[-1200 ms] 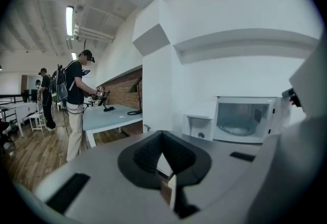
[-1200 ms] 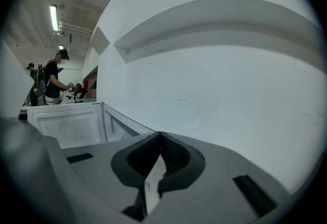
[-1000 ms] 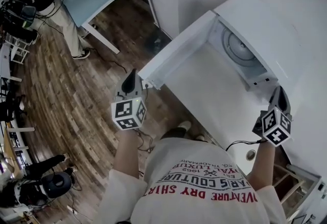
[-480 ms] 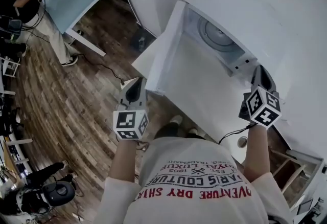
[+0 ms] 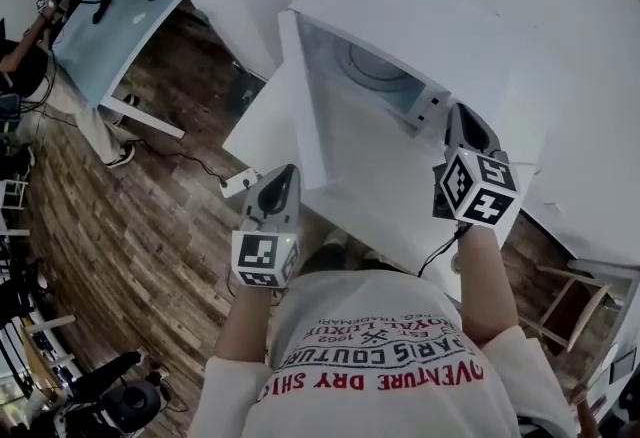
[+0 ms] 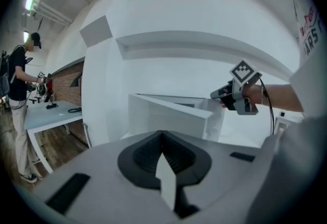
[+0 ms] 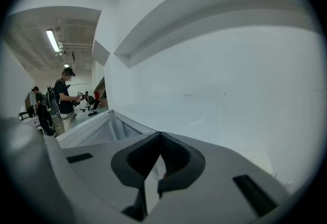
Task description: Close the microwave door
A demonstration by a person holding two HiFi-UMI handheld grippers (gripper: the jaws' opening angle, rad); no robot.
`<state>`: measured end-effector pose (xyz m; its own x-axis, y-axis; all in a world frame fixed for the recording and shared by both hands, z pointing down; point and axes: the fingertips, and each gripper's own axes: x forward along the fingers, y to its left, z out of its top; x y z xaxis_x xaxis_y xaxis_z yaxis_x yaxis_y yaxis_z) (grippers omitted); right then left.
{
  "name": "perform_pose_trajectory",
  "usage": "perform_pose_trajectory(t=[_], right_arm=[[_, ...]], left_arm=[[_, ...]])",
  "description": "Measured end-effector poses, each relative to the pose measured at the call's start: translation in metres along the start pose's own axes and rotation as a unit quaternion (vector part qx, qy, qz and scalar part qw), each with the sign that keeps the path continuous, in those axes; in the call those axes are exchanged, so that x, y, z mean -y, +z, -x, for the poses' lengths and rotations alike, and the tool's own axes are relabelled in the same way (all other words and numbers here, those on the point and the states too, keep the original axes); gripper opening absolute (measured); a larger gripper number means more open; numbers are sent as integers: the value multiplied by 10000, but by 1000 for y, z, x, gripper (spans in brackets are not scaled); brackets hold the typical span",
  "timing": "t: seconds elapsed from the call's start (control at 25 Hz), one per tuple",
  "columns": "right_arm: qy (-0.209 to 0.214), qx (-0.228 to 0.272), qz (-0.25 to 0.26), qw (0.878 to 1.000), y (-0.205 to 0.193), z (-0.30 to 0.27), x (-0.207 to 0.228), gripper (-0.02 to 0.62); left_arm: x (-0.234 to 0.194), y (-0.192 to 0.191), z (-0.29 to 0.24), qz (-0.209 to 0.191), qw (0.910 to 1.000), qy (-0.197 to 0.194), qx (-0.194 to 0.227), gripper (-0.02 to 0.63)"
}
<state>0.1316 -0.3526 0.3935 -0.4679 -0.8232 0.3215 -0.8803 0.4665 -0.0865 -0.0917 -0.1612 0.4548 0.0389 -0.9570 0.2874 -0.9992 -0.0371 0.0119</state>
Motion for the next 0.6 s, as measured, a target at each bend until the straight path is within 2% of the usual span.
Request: perform_pose_trajectory(t=[0.12, 0.4, 0.6], right_arm=[[5, -35, -32, 10000, 1, 3, 0, 12], [-283, -94, -146, 9994, -2, 9, 26, 12], [-436, -144, -110, 9989, -3, 14, 35, 12]], left_arm=[[15, 6, -15, -154, 9995, -283, 13, 6], [49, 17, -51, -352, 9953, -899, 46, 6], [65, 23, -73, -362, 9906, -1314, 73, 6]])
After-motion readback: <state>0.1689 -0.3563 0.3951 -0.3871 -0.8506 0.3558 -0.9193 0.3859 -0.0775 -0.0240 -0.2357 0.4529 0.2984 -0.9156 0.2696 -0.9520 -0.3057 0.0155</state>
